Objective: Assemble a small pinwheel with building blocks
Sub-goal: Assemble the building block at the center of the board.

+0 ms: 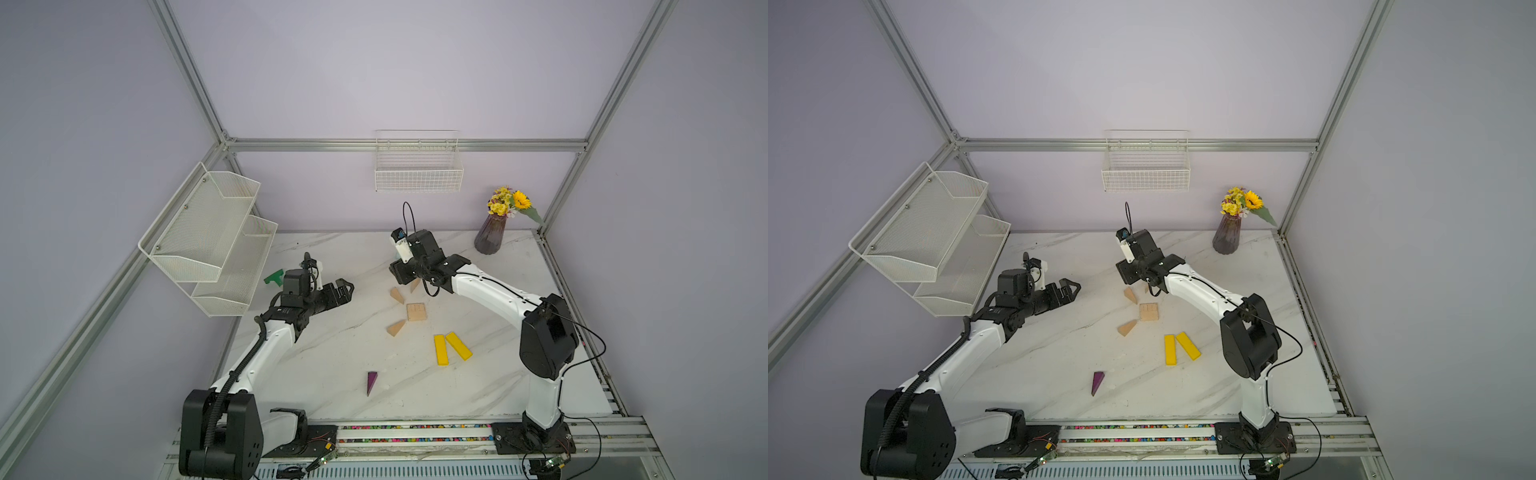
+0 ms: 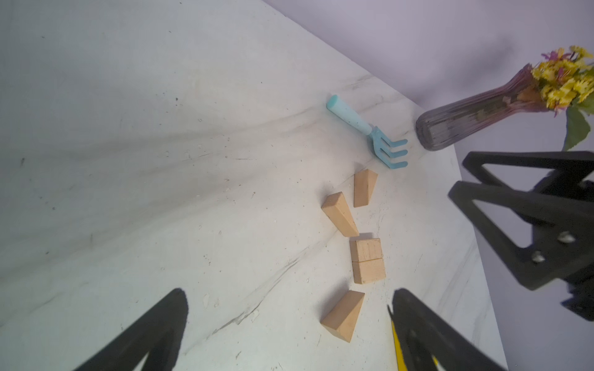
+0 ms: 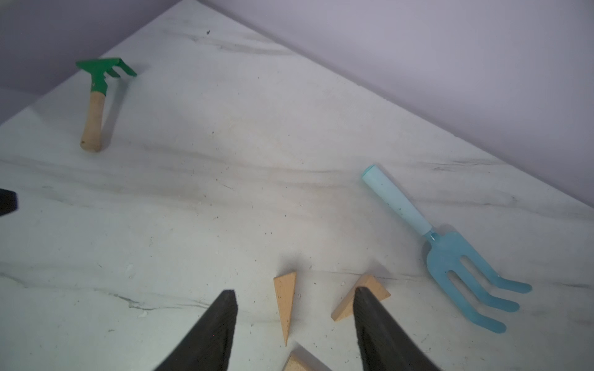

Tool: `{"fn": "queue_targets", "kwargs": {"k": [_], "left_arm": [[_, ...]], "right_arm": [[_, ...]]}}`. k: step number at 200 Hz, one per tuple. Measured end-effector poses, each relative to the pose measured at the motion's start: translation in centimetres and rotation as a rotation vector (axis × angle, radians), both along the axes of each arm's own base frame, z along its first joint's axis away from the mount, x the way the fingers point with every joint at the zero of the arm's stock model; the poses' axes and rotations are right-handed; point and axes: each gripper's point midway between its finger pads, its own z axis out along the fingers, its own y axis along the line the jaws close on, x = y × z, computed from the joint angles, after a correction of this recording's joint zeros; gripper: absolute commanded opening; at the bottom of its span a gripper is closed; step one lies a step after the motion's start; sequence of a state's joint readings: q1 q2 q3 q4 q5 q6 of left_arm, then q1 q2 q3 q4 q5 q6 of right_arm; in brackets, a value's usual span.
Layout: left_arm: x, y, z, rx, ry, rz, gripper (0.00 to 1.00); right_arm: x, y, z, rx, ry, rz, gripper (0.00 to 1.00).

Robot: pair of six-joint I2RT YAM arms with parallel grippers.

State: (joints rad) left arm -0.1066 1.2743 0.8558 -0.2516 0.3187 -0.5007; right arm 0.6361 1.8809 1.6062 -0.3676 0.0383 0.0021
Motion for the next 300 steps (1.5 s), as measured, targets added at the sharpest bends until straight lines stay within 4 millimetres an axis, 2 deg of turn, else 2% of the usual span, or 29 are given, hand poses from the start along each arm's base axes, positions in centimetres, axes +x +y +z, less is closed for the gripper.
{"fn": "queue_targets", "kwargs": {"k": [12,31,65,101,146,181,221,248,300], "left_arm": [[1.3,-1.7,0.7,0.036,-0.004,-0.053,1.00],[3.5,-4.6,1.4,0.087,-0.009,-0.132,1.00],[6.1,-9.4,0.4,0.182,0.022,-0.241,1.00],[8.3,-13.5,-1.5,0.288,0.063,-0.293,1.00],[9.8,-16.6,-2.9,0.334,0.084,-0.320,1.00],[11.0,-18.2,-4.3,0.347,0.112,-0.344,0.99],[11.2,-20.6,-6.1,0.404,0.152,-0.382,0.95],[10.7,-21.3,-6.7,0.440,0.167,-0.389,0.94],[10.9,-20.8,-7.1,0.480,0.183,-0.377,0.92]], "right_arm": [[-0.6,-1.7,1.0,0.032,0.006,-0.050,0.64],[-1.4,-5.6,1.8,0.091,0.037,-0.162,0.65],[-3.1,-12.0,0.4,0.165,0.112,-0.359,0.67],[-6.0,-14.8,-1.0,0.218,0.174,-0.453,0.68],[-7.5,-16.2,-1.2,0.271,0.196,-0.507,0.69],[-7.8,-16.4,-1.8,0.280,0.217,-0.520,0.69],[-7.9,-16.3,-2.1,0.284,0.228,-0.516,0.70],[-8.0,-16.3,-2.1,0.286,0.231,-0.513,0.70],[-8.0,-16.2,-2.2,0.295,0.235,-0.505,0.70]]}}
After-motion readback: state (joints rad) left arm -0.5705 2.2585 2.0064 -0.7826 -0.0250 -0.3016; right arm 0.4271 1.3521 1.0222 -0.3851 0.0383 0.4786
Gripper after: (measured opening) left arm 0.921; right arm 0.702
